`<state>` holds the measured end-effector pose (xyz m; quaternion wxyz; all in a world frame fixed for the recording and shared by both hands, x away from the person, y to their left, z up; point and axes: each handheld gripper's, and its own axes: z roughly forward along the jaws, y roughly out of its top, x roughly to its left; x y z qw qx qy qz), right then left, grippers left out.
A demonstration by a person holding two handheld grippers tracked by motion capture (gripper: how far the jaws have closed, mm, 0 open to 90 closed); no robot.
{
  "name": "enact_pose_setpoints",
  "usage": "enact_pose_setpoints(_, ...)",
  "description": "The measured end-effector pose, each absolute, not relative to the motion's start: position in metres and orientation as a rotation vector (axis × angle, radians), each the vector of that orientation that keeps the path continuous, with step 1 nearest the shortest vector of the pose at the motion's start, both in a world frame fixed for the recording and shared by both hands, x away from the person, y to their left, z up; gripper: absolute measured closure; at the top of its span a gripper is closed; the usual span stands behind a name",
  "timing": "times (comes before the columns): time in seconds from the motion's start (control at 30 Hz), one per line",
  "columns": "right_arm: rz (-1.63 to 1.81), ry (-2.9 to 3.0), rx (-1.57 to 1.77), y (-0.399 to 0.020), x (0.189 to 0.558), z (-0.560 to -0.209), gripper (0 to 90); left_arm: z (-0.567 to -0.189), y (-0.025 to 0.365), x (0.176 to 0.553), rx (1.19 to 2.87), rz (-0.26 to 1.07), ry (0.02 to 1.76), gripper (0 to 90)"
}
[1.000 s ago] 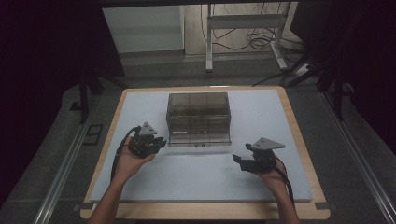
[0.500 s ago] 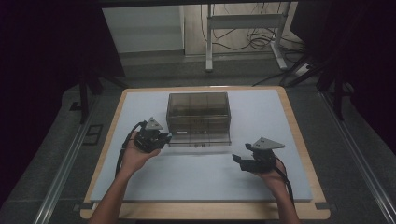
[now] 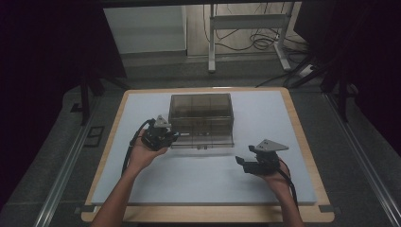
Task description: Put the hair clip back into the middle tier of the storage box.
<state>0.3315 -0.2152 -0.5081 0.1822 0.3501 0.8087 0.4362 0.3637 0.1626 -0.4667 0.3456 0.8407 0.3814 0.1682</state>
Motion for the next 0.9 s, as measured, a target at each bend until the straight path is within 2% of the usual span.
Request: enact_pose_setpoints(0.9, 1.228, 2.283, 0.988, -0.216, 0.332, -0.508, 27.0, -0.473, 0.141, 0.384, 2.2, 0.416, 0.991, 77.5)
